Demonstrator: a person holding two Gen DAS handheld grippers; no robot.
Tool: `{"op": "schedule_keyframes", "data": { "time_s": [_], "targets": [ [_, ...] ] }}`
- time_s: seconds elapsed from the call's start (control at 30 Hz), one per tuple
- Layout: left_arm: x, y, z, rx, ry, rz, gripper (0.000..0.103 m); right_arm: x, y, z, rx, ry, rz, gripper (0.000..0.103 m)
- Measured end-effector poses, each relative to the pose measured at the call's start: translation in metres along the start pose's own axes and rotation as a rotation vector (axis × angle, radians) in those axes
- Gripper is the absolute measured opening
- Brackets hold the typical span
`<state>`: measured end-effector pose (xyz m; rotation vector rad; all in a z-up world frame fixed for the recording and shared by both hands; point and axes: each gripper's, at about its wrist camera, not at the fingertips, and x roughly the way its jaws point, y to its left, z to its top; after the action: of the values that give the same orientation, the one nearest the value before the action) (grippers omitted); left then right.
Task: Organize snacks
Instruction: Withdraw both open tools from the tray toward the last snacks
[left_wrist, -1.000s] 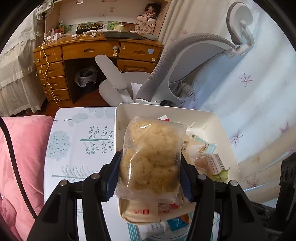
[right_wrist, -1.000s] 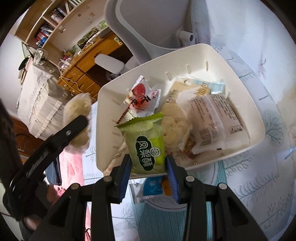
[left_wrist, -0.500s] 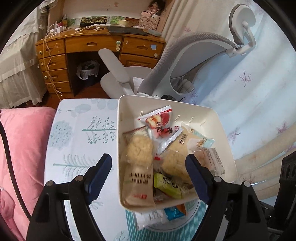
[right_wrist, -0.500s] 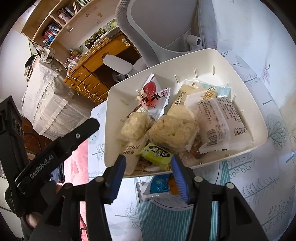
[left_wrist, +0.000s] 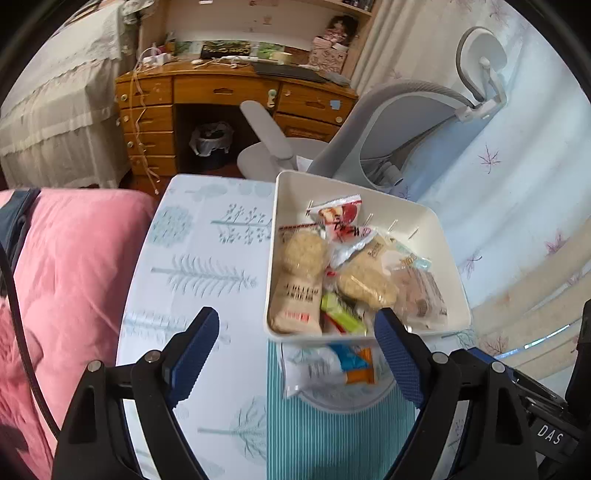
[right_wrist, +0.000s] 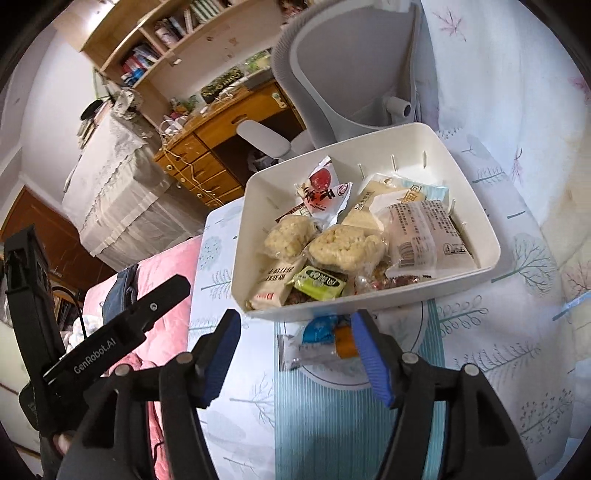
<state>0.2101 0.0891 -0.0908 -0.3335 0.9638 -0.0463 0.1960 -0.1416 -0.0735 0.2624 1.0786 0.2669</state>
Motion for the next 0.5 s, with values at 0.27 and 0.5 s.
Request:
{"op": "schedule_keyframes", "data": {
  "time_s": [0.27, 0.5],
  "targets": [
    [-0.009, 0.011, -0.056, -0.059, 0.057, 0.027, 0.085, -0.016, 0.001, -0.04, -0.103, -0.037, 0.004, 0.063],
    [-0.008, 0.016, -0.099, -0.058, 0.068, 0.033, 0.085, -0.015, -0.001, -0.068, -0.163, -0.045, 0.015, 0.063]
  ]
}}
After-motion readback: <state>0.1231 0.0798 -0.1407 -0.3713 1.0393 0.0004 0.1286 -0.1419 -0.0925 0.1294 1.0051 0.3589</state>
